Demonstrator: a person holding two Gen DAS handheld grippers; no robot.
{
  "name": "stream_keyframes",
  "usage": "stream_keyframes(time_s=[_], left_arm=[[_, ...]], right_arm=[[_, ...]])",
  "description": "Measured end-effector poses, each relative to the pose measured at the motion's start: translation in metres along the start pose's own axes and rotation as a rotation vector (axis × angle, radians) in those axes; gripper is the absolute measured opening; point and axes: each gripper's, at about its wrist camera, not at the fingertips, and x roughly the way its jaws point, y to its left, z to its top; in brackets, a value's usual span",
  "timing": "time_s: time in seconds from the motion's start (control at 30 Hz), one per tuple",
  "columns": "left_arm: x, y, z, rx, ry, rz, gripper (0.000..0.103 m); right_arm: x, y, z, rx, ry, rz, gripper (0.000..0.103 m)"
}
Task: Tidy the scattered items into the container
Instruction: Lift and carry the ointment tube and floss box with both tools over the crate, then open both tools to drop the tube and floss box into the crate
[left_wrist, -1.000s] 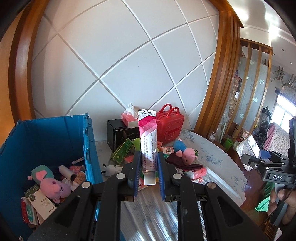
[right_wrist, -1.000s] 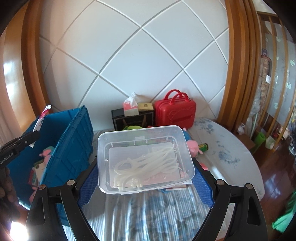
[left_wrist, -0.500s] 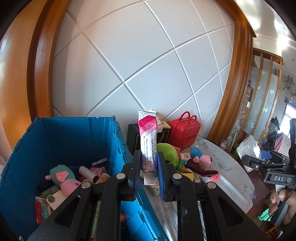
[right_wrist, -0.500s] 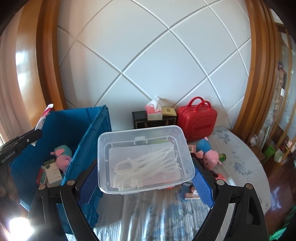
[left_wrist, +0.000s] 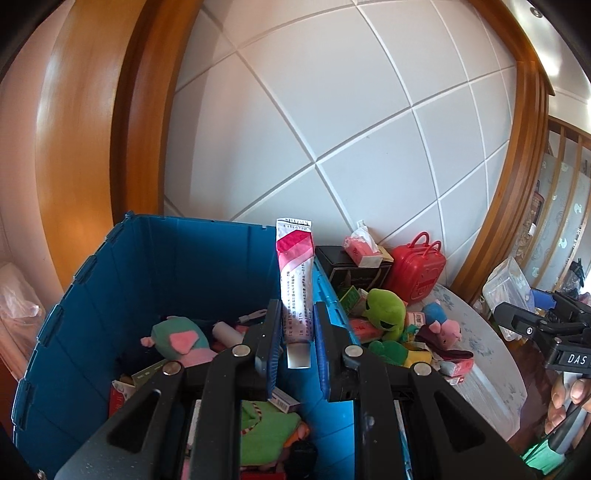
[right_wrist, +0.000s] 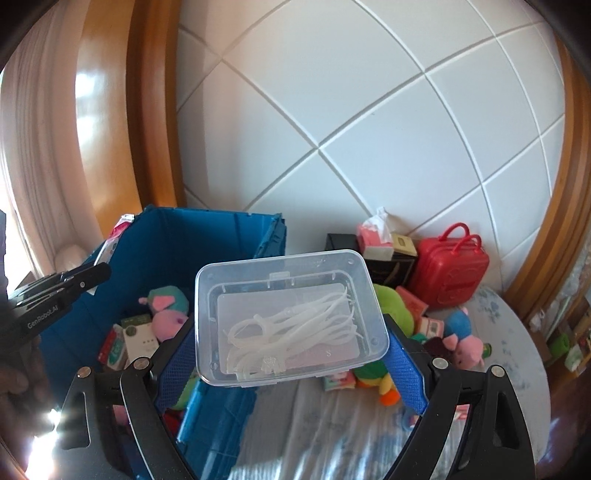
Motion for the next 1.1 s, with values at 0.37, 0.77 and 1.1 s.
stream_keyframes(time_s=[0.37,0.77,1.1], left_arm=[[-0.013,0.061,-0.002,-0.041,0.012,0.143,0.017],[-0.014,0.089,0.001,-0.026,0.052,0.252,0.017],[-0.012,0.105,0.003,-0.045,0.061,0.291,0.017]], right_arm=[[0.035,0.081,0.016,-0.094,0.022,0.114,0.091],[0.063,0.125,0.021,-0.121,0.052,0.205,0.091],[0.077,0.141,0.023,-0.141,0.059,0.245,0.091]])
